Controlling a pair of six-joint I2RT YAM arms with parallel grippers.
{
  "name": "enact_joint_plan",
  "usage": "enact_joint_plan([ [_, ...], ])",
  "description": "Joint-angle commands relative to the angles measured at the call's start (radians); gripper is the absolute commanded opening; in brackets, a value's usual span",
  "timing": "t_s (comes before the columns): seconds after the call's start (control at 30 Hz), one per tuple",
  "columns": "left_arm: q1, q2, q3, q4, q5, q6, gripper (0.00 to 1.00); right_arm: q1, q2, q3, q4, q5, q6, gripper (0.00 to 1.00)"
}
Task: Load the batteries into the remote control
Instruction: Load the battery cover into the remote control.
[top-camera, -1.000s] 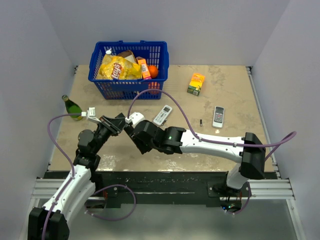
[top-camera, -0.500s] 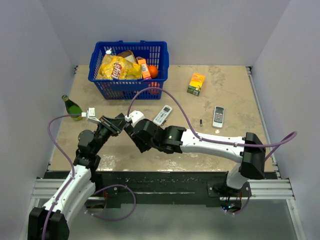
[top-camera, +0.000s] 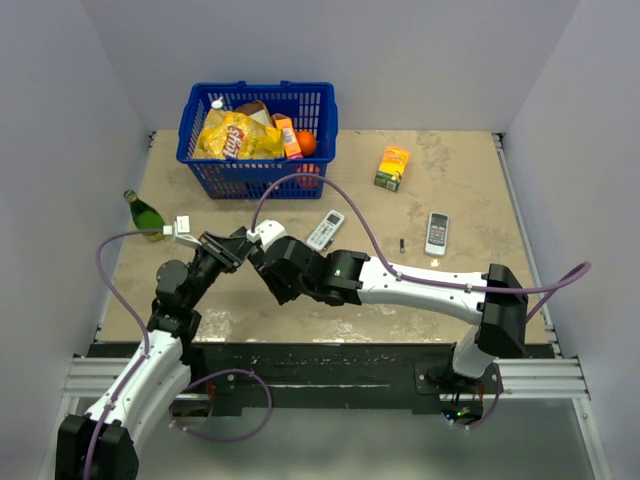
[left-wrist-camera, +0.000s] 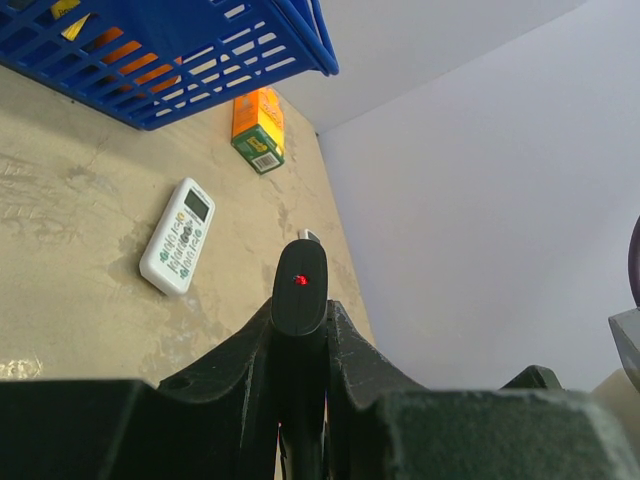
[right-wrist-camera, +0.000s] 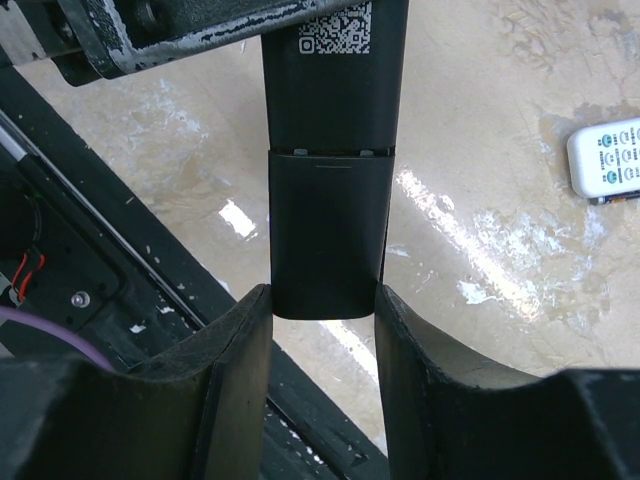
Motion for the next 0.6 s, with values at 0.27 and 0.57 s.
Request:
enact_joint_plan([
  [0.27,-0.006,-0.011,0.003,0.064,0.001,-0.034,0.0,0.002,0.005,0.046,-0.06,0.013,0.016,0.12],
  [0.57,-0.006,-0.011,0.001,0.065,0.011,-0.064,0.0,0.004,0.016,0.067,-0.06,0.019,0.011,0.13],
])
